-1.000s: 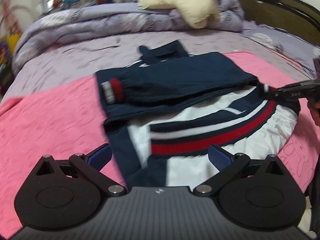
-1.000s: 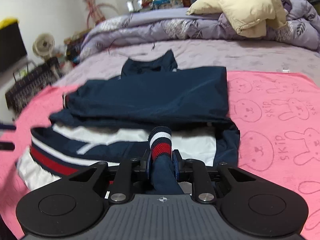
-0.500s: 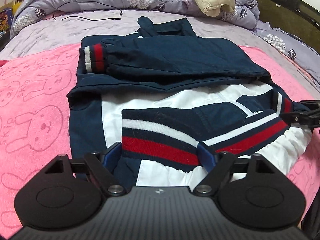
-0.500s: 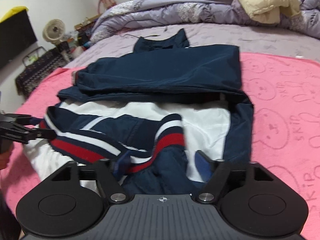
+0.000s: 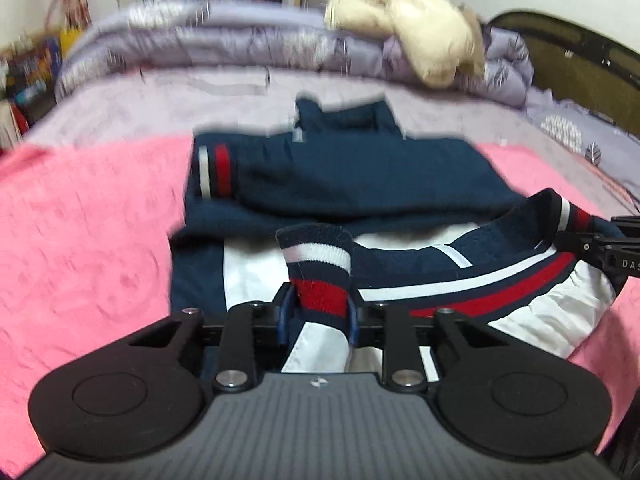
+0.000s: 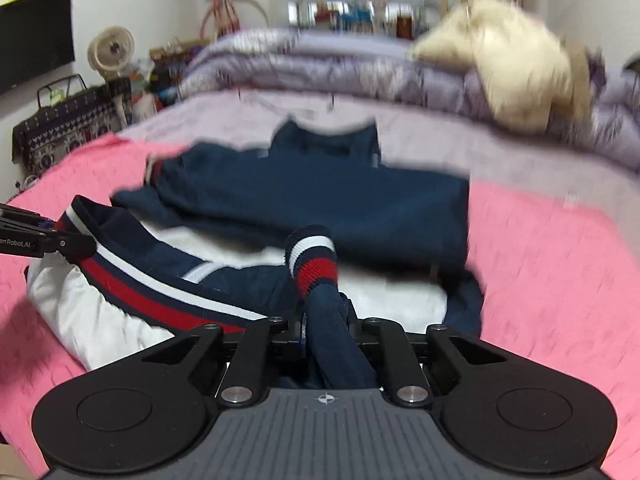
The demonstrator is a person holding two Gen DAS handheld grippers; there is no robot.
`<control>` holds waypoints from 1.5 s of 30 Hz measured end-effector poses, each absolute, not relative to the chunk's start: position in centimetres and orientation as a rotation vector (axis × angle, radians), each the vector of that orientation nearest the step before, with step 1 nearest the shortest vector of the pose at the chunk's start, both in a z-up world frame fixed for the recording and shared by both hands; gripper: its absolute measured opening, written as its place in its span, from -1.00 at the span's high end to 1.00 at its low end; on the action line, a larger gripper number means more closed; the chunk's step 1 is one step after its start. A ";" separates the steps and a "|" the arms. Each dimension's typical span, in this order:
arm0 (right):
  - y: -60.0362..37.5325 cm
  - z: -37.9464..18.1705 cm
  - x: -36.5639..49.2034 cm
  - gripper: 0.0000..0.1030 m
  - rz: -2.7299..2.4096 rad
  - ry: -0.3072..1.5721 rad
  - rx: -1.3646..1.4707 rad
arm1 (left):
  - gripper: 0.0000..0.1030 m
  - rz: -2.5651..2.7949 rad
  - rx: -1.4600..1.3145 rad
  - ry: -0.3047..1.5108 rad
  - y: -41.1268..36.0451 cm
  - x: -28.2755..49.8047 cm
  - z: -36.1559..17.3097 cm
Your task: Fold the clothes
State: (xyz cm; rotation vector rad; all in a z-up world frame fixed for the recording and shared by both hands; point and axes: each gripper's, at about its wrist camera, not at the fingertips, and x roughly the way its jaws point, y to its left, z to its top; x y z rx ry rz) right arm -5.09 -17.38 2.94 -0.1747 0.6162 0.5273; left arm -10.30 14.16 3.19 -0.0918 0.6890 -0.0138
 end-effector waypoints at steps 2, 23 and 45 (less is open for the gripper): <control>-17.1 4.8 -5.2 0.70 0.511 0.535 -0.187 | 0.40 0.006 -0.068 0.616 14.0 -10.6 5.0; -9.4 -3.1 22.8 -0.23 0.244 0.598 -0.261 | -0.03 0.445 -0.080 0.728 23.6 16.8 1.2; -0.6 -1.1 21.6 0.18 0.483 0.698 -0.057 | -0.55 0.427 0.025 0.624 18.3 3.0 0.2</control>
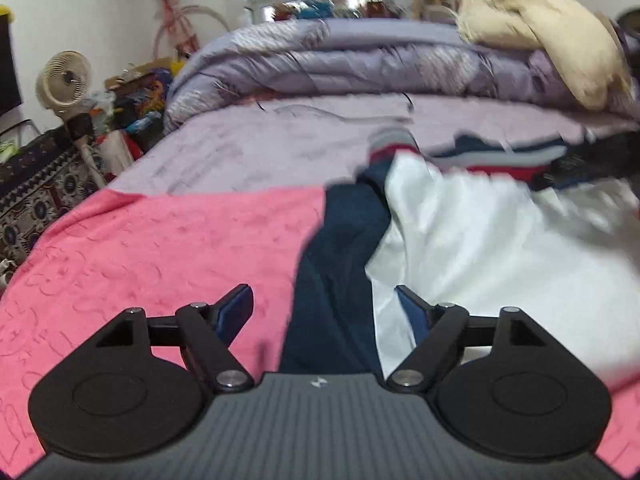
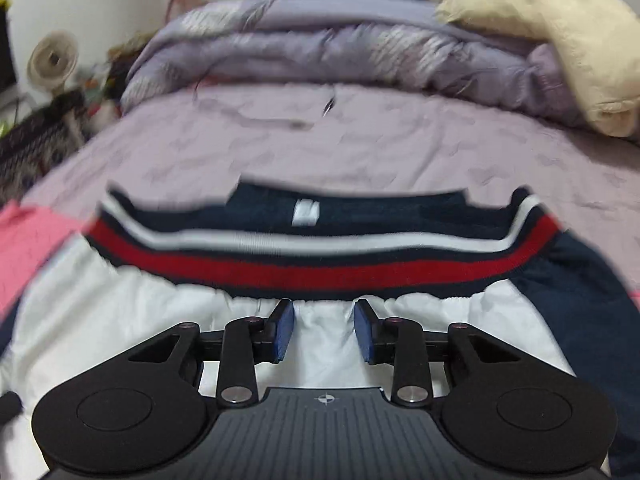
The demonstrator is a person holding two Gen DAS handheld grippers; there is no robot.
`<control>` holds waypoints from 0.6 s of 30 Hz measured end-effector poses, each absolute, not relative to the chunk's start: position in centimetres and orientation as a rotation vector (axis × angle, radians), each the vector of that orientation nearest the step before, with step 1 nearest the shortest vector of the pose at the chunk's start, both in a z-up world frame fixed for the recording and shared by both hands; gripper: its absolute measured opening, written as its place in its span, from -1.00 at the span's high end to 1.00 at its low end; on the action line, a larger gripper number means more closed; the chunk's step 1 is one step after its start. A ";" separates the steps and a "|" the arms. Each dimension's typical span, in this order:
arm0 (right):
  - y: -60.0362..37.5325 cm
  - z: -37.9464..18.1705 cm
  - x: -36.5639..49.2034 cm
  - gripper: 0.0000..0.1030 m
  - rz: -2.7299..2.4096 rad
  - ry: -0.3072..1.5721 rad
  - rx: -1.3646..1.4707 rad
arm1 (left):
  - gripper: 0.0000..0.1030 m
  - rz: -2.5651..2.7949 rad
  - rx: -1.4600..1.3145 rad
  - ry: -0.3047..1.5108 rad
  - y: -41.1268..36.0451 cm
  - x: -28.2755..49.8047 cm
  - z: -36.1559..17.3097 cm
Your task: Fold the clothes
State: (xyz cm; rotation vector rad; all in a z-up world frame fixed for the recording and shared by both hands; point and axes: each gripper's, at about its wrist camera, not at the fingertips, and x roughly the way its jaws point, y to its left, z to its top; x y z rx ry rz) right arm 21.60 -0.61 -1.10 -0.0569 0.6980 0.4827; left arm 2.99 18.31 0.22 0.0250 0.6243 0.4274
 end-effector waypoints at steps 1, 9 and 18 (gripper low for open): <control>-1.4 -0.5 20.4 -0.12 0.485 0.652 -0.049 | -0.52 0.431 0.050 0.592 18.0 2.8 0.6; -9.6 -2.9 10.8 -0.22 0.387 0.548 -0.370 | -0.55 0.440 0.186 0.613 16.7 3.9 -1.4; -16.3 -0.4 9.5 -0.20 0.148 0.488 -0.059 | -0.56 0.406 0.028 0.548 17.8 1.9 1.1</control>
